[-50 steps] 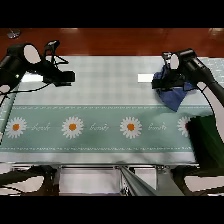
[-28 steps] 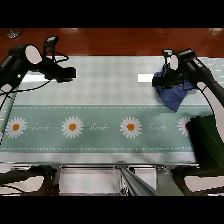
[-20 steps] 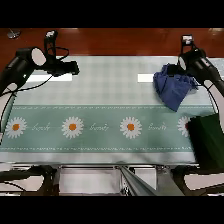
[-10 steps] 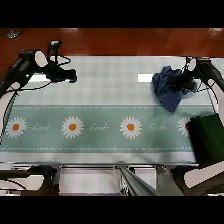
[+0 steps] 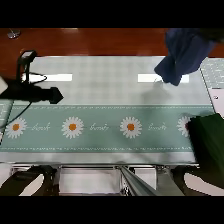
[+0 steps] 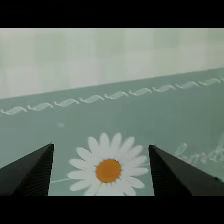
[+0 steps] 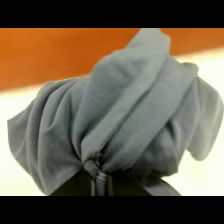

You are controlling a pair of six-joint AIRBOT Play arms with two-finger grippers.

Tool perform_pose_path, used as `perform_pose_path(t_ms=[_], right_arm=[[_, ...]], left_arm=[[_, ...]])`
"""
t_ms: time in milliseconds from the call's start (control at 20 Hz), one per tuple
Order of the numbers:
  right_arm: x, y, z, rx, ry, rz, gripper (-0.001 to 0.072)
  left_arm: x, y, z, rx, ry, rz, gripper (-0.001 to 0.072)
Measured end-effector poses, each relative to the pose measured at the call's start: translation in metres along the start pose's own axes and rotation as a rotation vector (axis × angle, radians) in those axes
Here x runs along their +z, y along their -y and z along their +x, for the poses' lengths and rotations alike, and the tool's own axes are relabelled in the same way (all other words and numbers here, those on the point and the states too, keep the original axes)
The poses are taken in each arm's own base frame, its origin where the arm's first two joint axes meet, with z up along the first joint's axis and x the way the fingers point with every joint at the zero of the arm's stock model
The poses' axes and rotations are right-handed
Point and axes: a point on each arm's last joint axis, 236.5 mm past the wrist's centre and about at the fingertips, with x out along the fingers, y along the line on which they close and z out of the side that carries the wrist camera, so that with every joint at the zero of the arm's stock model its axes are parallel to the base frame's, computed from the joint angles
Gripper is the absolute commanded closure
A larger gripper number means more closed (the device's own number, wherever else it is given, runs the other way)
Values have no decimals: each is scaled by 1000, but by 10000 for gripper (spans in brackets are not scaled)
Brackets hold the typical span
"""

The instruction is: Fold the shirts.

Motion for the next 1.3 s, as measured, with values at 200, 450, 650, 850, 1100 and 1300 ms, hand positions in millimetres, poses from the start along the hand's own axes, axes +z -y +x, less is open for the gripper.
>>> perform_pose_path(t_ms=[200, 450, 650, 850, 1100, 1300], right_arm=[[34, -66, -92, 126, 191, -118, 687], [-12, -144, -137, 305, 117, -264, 687], [-120, -194, -94, 406, -180, -380, 686], [-246, -234, -9, 422, -462, -381, 686], [-362, -296, 53, 520, -731, -213, 87], [-340, -309, 65, 595, -760, -111, 87]], left_arm=[[-34, 22, -28, -74, 105, -9, 7], [-37, 31, -43, -106, 201, -46, 7], [-29, 31, -47, -110, 252, -57, 7], [-26, 30, -45, -111, 262, -66, 7], [-26, 26, -29, -106, 214, -83, 7], [-35, 16, -7, -85, 117, -108, 7]])
